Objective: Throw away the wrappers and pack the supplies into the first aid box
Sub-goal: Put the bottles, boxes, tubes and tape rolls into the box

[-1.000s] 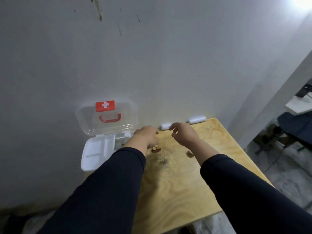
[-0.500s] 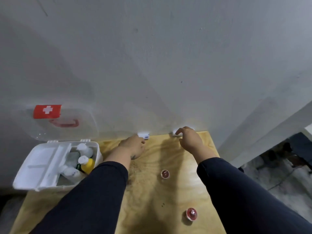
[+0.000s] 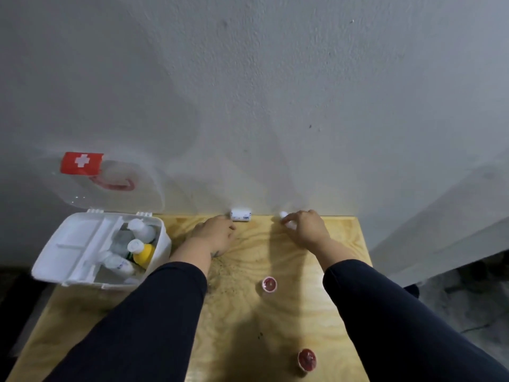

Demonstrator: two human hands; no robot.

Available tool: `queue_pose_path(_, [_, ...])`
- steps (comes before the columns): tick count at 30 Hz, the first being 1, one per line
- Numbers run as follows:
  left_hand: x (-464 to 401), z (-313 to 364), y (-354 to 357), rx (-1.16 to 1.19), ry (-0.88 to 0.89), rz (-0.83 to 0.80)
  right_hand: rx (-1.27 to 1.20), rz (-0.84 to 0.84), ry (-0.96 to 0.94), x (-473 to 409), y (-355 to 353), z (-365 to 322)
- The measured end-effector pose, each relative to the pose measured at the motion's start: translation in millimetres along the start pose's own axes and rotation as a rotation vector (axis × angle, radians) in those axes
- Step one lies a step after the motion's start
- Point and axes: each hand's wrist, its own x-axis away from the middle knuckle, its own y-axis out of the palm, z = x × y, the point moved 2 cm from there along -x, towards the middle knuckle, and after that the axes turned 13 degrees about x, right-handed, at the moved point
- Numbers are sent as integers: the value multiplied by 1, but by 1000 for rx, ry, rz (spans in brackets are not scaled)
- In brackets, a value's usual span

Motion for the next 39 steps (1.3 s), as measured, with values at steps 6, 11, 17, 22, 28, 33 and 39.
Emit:
queue_pose_path(6, [8,-17,-2,28,-14,3,-654,73,24,4,-2,-61])
queue_pose_path(11, [14,-36,-7,55,-45,17,-772,113,48,-1,9,-98])
queue_pose_path(17, [19,-54,-9,75,-61,7,-579,119,40,-7,20,-108])
queue_pose_path(22, [19,-54,-11,61,-57,8,-300,172,-4,-8,17,-112])
queue_pose_path(28, [20,-51,-11,44,-47,-6,-570,73,73,-3,22,-108])
queue_pose_path(33, [28,-40,-20,37,-13,18,-850,82,116,12,1,-112])
queue_pose_path(39, [48,-28,-53,-1,59,104,-995,119,111,32,-40,-132])
